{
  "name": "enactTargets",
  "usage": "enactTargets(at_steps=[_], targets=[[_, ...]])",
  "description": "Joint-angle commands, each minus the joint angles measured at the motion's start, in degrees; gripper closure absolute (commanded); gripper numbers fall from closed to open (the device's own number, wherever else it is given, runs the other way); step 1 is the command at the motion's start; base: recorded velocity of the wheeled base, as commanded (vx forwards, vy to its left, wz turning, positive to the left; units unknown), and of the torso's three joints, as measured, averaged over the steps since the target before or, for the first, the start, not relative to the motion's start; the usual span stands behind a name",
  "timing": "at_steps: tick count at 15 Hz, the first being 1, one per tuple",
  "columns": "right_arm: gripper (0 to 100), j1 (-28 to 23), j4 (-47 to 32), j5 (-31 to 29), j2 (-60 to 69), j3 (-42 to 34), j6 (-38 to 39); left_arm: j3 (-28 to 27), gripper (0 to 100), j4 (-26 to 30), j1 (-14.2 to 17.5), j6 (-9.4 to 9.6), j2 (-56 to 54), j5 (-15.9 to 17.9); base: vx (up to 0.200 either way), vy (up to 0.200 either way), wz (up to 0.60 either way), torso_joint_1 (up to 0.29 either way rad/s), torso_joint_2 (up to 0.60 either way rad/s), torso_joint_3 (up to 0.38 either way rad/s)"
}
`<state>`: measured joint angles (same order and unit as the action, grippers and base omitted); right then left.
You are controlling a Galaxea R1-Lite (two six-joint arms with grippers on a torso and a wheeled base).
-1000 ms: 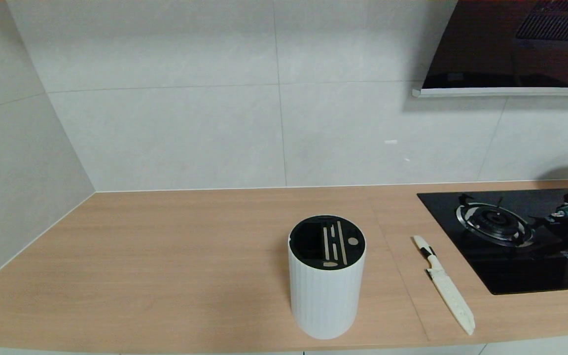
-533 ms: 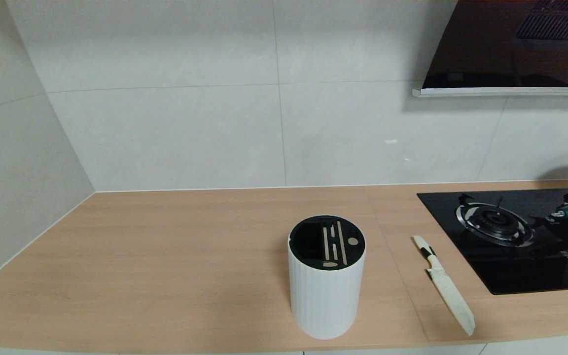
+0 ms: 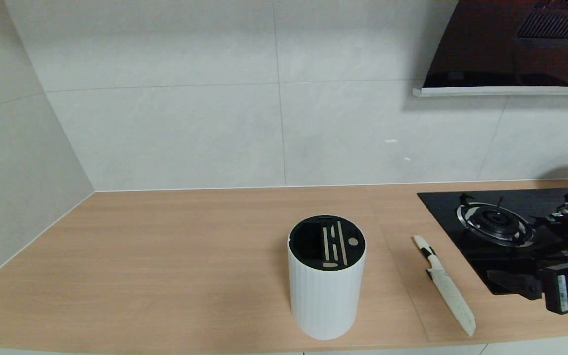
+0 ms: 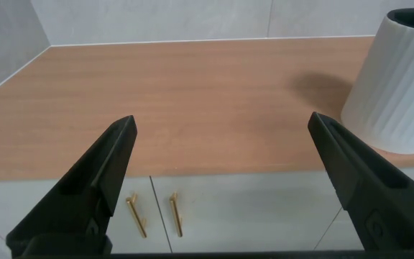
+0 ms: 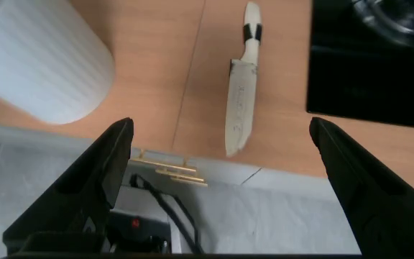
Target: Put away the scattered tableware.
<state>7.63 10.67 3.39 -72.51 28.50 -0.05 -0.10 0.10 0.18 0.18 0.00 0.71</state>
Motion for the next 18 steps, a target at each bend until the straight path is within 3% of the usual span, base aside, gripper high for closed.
enactTargets(at_steps=[1,7,11,14,18], targets=[[0,0.1,6.82,-0.22,-16.44,1.73,0.05,0.01,0,-0.01,-0.01,-0.01,0.09,0.0,0.0,0.0,0.0,0.0,0.0,0.0],[0,0.19,20.45,-0.75,-32.26,1.47,0.05,0.01,0,-0.01,-0.01,-0.01,0.09,0.0,0.0,0.0,0.0,0.0,0.0,0.0],[0,0.19,34.68,-3.83,-47.11,1.29,0.49,0.01,0,-0.01,0.08,-0.01,0.09,0.0,0.0,0.0,0.0,0.0,0.0,0.0],[0,0.1,45.41,-5.41,-54.49,1.03,0.75,0.01,0,-0.01,0.08,-0.01,0.09,0.0,0.0,0.0,0.0,0.0,0.0,0.0],[0,0.02,53.14,-7.26,-59.15,0.59,0.75,0.01,0,-0.01,0.08,-0.01,0.09,0.0,0.0,0.0,0.0,0.0,0.0,0.0]])
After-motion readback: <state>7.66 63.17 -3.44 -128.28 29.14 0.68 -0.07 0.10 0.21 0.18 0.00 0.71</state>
